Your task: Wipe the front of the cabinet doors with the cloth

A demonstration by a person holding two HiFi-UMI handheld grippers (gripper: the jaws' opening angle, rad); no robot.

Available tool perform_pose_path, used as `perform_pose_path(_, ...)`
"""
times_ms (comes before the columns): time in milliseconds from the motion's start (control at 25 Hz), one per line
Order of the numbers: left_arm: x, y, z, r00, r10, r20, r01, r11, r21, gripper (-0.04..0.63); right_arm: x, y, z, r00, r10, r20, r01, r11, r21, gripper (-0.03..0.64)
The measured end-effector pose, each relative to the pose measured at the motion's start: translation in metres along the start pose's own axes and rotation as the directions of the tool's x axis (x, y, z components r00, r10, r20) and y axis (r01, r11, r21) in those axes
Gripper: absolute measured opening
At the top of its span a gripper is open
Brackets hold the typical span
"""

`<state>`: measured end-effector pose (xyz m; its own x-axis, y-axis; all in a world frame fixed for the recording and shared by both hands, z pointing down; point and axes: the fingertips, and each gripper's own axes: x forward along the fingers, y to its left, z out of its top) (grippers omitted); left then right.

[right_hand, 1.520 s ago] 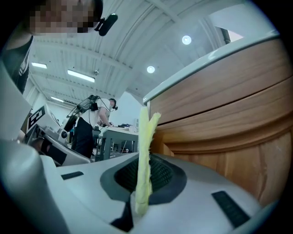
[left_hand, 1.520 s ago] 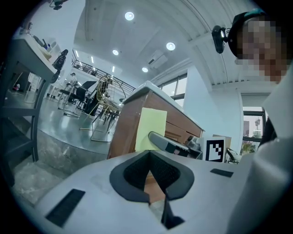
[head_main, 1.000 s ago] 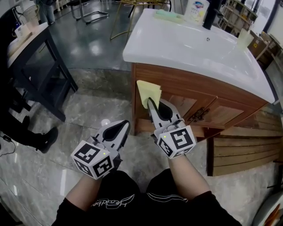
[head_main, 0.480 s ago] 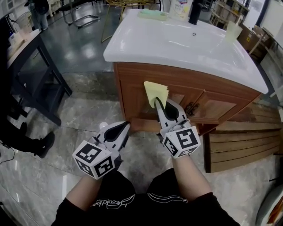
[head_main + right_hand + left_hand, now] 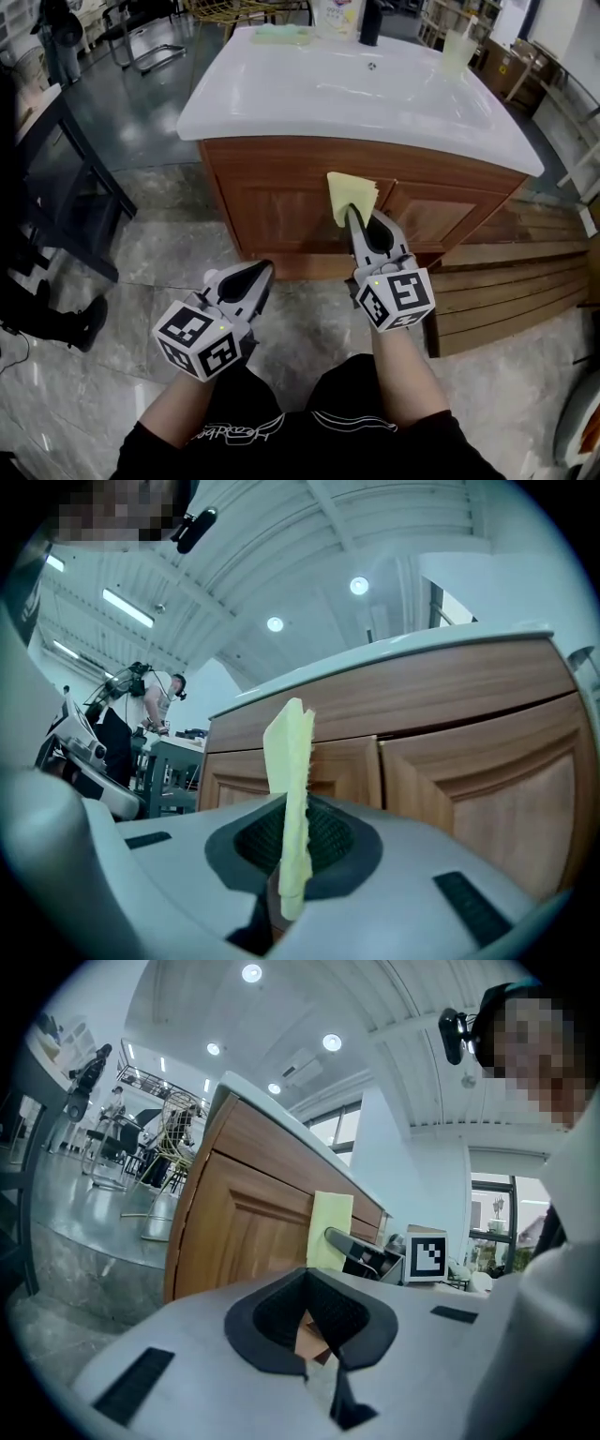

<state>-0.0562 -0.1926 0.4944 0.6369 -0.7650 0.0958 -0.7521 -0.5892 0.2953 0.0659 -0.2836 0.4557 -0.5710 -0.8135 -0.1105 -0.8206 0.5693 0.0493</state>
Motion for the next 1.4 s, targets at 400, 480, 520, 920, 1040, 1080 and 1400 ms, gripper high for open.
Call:
perform_pose_path(400, 0.009, -0.015, -0.003, 0.999, -0.036, -0.01, 0.036, 0.999, 0.007, 0.006, -0.037, -0.062, -0.003, 0.986, -0.168, 0.004, 0.167, 0.982, 0.089, 0.04)
perform_pose_path(480, 0.009, -0.016, -0.004, 0.999, -0.038, -0.011, 0.038, 0.999, 0.005, 0.006, -0.042, -0.072, -0.007, 0.981, -0.195, -0.005, 0.194, 0.975, 0.108, 0.04)
perform_pose_path(520, 0.009, -0.017, -0.005, 0.999, -0.039, -0.011, 0.039, 0.999, 0.003, 0.005, -0.044, -0.075, -0.008, 0.979, -0.202, -0.008, 0.202, 0.973, 0.114, 0.04)
perform_pose_path(920, -0.002, -0.004, -0.005, 1.0, -0.016, -0.002, 0.015, 1.0, -0.014, 0.005, -0.047, -0.05, 0.002, 0.987, -0.16, 0.025, 0.158, 0.984, 0.077, 0.04)
perform_pose_path(1040, -0.009, 0.003, -0.008, 1.0, -0.002, 0.002, 0.002, 1.0, -0.025, 0.006, -0.037, -0.022, 0.009, 0.996, -0.07, 0.053, 0.069, 0.997, 0.027, 0.04)
perform_pose_path(1080, -0.011, 0.006, -0.009, 1.0, 0.004, 0.002, -0.004, 1.0, -0.03, 0.006, -0.032, -0.011, 0.01, 0.998, -0.034, 0.058, 0.033, 0.999, 0.019, 0.04)
perform_pose_path(1400, -0.032, 0.032, -0.019, 0.997, 0.071, -0.001, -0.071, 0.996, -0.06, 0.006, 0.005, 0.065, 0.0, 0.984, 0.155, 0.083, -0.16, 0.985, 0.058, 0.04)
